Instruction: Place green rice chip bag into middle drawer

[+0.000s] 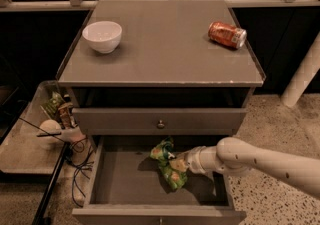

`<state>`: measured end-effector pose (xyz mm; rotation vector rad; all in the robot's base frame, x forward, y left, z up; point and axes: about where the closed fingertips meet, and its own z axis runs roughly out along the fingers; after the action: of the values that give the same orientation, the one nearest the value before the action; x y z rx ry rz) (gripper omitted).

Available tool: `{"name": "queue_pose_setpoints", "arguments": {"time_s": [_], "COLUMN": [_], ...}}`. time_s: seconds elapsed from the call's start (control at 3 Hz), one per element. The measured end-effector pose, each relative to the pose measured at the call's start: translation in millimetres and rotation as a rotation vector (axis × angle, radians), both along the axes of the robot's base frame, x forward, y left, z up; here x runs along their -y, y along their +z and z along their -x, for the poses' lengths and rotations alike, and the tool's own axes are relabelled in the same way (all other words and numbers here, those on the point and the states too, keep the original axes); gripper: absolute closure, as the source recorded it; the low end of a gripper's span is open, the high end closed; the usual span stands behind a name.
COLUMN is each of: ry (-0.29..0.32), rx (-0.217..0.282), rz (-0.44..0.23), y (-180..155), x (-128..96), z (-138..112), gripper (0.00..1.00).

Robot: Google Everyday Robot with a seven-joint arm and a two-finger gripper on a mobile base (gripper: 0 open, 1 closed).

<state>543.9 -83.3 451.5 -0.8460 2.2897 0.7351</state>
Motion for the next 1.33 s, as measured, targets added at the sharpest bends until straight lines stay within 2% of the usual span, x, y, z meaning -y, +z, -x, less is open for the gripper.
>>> {"name": "queue_pose_setpoints", "arguments": {"time_s": [0.33,0.67,1.33], "ry": [-0.033,-0.037,-0.037], "rx": [-0.009,-0.011,-0.011], "rz": [-0.038,-0.04,-0.04], "y": [-14.8,-16.5,-16.5], "x": [11.0,12.7,12.6], "z": [10.6,12.0,12.0], "gripper": [1.0,0.83,0.36]}}
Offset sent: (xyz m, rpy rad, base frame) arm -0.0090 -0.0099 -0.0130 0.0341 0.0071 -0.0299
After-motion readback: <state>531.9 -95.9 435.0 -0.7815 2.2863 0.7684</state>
